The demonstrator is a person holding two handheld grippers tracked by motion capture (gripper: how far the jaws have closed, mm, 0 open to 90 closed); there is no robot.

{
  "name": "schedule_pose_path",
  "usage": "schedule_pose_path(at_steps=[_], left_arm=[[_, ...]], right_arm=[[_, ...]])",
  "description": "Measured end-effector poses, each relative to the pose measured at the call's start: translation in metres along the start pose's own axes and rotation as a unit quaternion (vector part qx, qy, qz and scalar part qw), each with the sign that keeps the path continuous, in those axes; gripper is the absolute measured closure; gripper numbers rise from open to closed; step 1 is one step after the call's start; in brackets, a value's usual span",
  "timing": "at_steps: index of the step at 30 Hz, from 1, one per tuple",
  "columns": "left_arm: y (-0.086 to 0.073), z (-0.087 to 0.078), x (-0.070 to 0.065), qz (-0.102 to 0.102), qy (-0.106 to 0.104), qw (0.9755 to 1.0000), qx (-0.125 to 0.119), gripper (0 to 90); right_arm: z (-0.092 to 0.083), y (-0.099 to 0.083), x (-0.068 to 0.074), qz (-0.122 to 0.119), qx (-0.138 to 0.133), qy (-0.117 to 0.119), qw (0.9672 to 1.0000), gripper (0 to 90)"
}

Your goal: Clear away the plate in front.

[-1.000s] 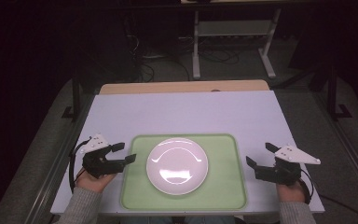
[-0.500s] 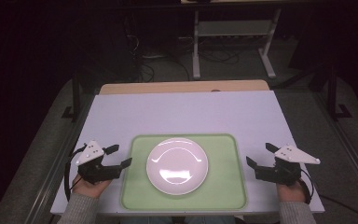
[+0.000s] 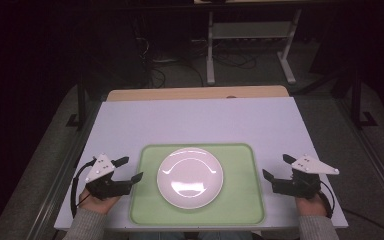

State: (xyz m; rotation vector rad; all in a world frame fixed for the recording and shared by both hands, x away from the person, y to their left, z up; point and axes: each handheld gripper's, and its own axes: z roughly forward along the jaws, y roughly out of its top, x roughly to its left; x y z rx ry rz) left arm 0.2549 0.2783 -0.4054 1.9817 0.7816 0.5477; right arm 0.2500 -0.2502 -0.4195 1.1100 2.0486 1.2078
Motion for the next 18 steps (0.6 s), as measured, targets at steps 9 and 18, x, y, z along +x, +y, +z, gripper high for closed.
schedule_pose_path(at_steps=[9, 18], left_arm=[[0.0001, 0.007, -0.0058, 0.012, -0.011, 0.9998, 0.009, 27.3], [0.0003, 0.0069, -0.0065, 0.017, -0.007, 0.9998, 0.012, 27.6]], right_arm=[[0.002, -0.0005, 0.0003, -0.004, 0.005, 0.001, 1.0, 13.7], [0.0018, -0.0005, 0.0001, -0.003, 0.004, 0.001, 1.0, 13.7]])
